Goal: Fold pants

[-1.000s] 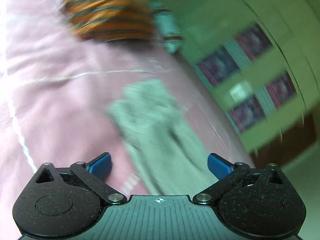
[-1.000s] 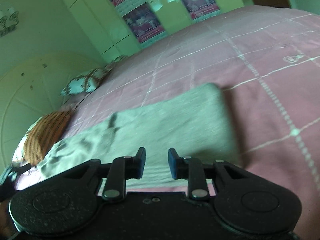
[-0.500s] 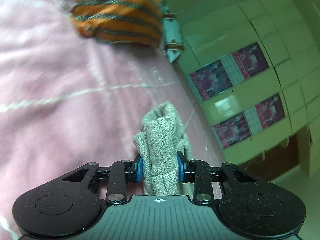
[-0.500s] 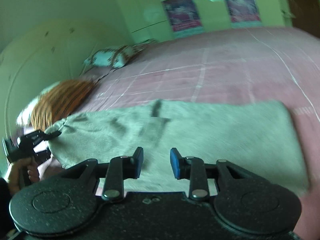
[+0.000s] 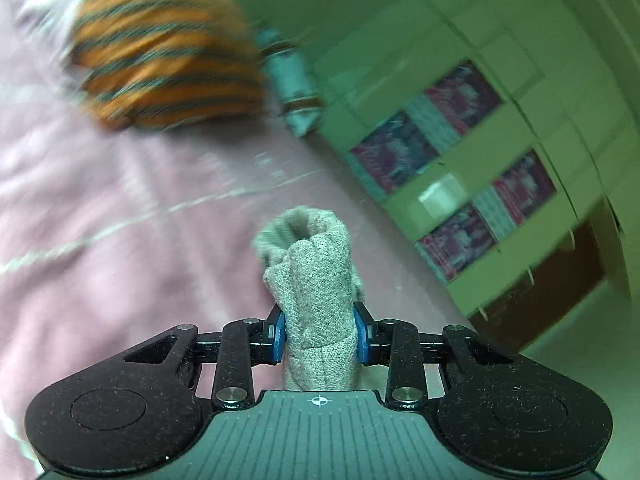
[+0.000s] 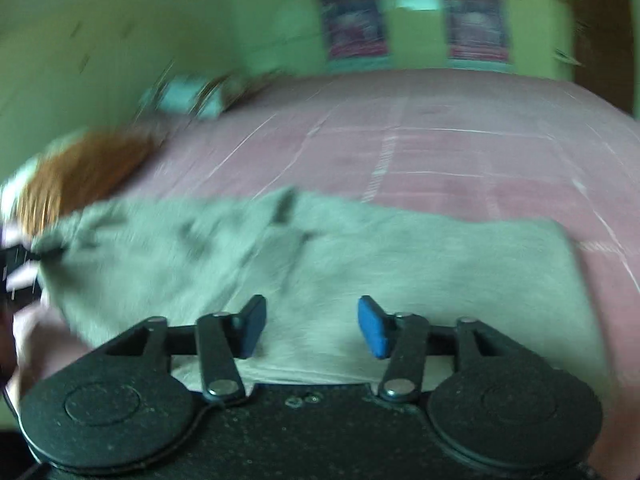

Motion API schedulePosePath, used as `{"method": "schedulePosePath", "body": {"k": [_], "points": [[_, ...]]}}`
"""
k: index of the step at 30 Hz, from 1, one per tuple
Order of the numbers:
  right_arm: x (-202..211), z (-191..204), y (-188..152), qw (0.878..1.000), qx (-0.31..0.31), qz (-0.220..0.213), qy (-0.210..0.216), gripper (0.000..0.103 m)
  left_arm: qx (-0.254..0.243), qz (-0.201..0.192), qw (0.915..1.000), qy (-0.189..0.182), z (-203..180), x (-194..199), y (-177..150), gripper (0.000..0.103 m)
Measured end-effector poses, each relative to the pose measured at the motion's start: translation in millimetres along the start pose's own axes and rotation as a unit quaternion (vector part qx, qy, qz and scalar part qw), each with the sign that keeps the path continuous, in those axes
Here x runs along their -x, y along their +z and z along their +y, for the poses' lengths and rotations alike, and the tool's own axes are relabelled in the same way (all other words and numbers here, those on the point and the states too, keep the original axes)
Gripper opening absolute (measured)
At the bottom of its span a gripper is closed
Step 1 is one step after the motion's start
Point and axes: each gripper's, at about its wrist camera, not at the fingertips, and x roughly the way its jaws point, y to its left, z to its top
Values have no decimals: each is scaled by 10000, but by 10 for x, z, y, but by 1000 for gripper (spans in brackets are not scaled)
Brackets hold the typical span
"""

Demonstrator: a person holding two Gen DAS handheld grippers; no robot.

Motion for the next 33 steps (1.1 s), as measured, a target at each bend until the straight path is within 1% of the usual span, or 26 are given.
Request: {"method": "schedulePosePath", "body": {"k": [3, 4, 6, 7, 9, 11, 14, 15, 16, 17, 18, 19, 20, 21, 22, 23, 25, 28, 29, 31, 33], "points": [[261, -403, 6, 9968, -746, -288, -94, 45, -730, -22, 9970, -243, -584, -21, -17, 33], [349, -541, 10, 9949, -929, -376, -151, 45, -976, 32, 9946, -355, -807, -74, -44, 33], [486, -791, 9, 9906, -1259, -489, -199, 45, -1491, 158, 9870, -571, -1293, -216, -155, 33], [528, -880, 7, 9890, -1358, -535, -224, 45, -1669, 220, 9833, -684, -1513, -285, -233, 33], [664, -1124, -5, 9850, -1569, -657, -283, 45, -2032, 377, 9735, -980, -1966, -447, -478, 33], [798, -1366, -36, 9806, -1772, -767, -336, 45, -2222, 569, 9647, -1296, -2372, -588, -774, 33], [951, -1676, -120, 9732, -2079, -874, -447, 46, -2425, 1088, 9494, -1674, -2927, -817, -1361, 34], [1014, -1775, -145, 9709, -2165, -911, -470, 46, -2380, 1356, 9449, -1794, -3052, -896, -1585, 40], [1075, -1880, -170, 9679, -2263, -965, -509, 47, -2306, 1719, 9388, -1897, -3153, -974, -1811, 54], [1117, -1975, -189, 9646, -2372, -1016, -548, 48, -2198, 2064, 9325, -1986, -3212, -1036, -2028, 62], [1162, -2079, -214, 9598, -2533, -1062, -578, 51, -2036, 2204, 9312, -2071, -3227, -1025, -2186, 66], [1170, -2162, -235, 9558, -2669, -1085, -585, 52, -1905, 2217, 9317, -2155, -3216, -979, -2271, 66], [1174, -2241, -233, 9524, -2778, -1104, -597, 52, -1834, 2196, 9337, -2154, -3187, -925, -2316, 66], [1159, -2273, -230, 9512, -2812, -1121, -599, 52, -1830, 2185, 9367, -2035, -3153, -865, -2314, 66], [1143, -2291, -230, 9507, -2832, -1135, -560, 52, -1807, 2168, 9382, -2002, -3109, -800, -2284, 66], [1099, -2293, -221, 9512, -2847, -1114, -422, 52, -1769, 2091, 9415, -1964, -3046, -707, -2221, 66], [994, -2278, -191, 9523, -2874, -1019, -85, 51, -1857, 1832, 9489, -1774, -2914, -486, -2040, 66], [686, -2111, -134, 9489, -3015, -682, 629, 51, -1910, 1483, 9595, -1442, -2594, -164, -1694, 66], [554, -2043, -124, 9465, -3082, -481, 824, 51, -1940, 1436, 9615, -1314, -2482, -96, -1563, 66], [339, -1910, -117, 9416, -3193, -211, 1045, 52, -2053, 1353, 9639, -1016, -2229, 98, -1392, 66], [124, -1794, -120, 9335, -3359, 37, 1258, 52, -2079, 1307, 9666, -732, -1963, 294, -1295, 66]]}}
